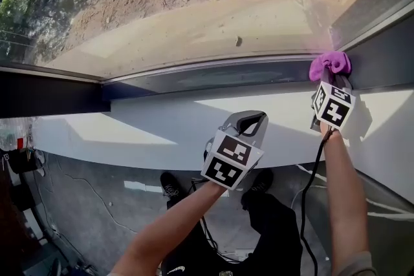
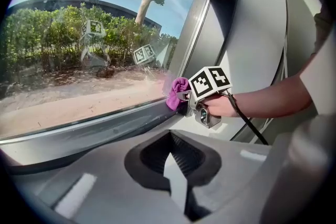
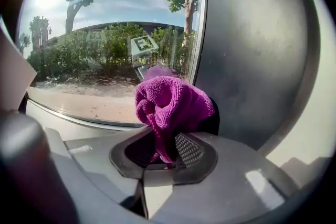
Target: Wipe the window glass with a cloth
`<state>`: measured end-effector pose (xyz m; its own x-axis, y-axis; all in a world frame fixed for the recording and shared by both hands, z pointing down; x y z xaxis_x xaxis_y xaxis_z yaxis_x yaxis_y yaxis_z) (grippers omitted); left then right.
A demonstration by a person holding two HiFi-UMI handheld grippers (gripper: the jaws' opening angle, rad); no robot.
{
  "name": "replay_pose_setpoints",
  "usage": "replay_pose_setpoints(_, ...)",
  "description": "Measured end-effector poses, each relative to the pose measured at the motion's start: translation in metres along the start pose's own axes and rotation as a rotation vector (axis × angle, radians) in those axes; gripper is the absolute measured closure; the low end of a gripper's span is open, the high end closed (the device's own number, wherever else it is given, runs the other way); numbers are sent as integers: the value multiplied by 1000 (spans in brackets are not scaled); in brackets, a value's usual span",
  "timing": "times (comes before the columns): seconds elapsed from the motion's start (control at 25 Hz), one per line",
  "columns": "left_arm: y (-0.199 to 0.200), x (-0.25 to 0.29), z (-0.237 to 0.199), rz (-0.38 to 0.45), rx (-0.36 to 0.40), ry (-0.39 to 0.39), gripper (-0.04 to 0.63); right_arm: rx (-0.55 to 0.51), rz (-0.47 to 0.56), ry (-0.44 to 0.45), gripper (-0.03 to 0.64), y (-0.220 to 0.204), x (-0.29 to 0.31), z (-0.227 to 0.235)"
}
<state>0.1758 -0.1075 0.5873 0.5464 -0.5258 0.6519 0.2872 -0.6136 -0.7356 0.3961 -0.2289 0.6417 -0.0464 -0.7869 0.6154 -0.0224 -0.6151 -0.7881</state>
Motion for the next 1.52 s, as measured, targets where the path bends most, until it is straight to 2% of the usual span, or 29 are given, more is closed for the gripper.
replay_pose_setpoints(0.28,16,-36,1,44,13,-18,595,53,131,51,512,33,-66,-28)
replay_pose_setpoints(0.48,48,-83,8,108,22,-44,595,16,242,139,512,68,-137,-63)
replay_pose_setpoints(0.76,103,-166,26,224,60,-98,595,63,353,218,512,105,-251,-115)
replay_pose_setpoints(1.12,149,-276,32,310,127,-184,595,22,475,176,512,166,-381,-173)
replay_pose_setpoints(1.52,184,-383,38,393,209,-330,595,15,564,96,512,212,-491,-239)
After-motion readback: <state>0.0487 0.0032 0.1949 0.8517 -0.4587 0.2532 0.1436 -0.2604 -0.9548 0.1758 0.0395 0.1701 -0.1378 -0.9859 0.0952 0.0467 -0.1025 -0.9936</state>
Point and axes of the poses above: the fingertips, and each gripper's own axes: x forward along the fingers, z to its right, y out of its top, the point moved 3 cm from there along -x, backward along the fingers, and after that the axes turned 8 degrees about y, right-handed, at the moved point
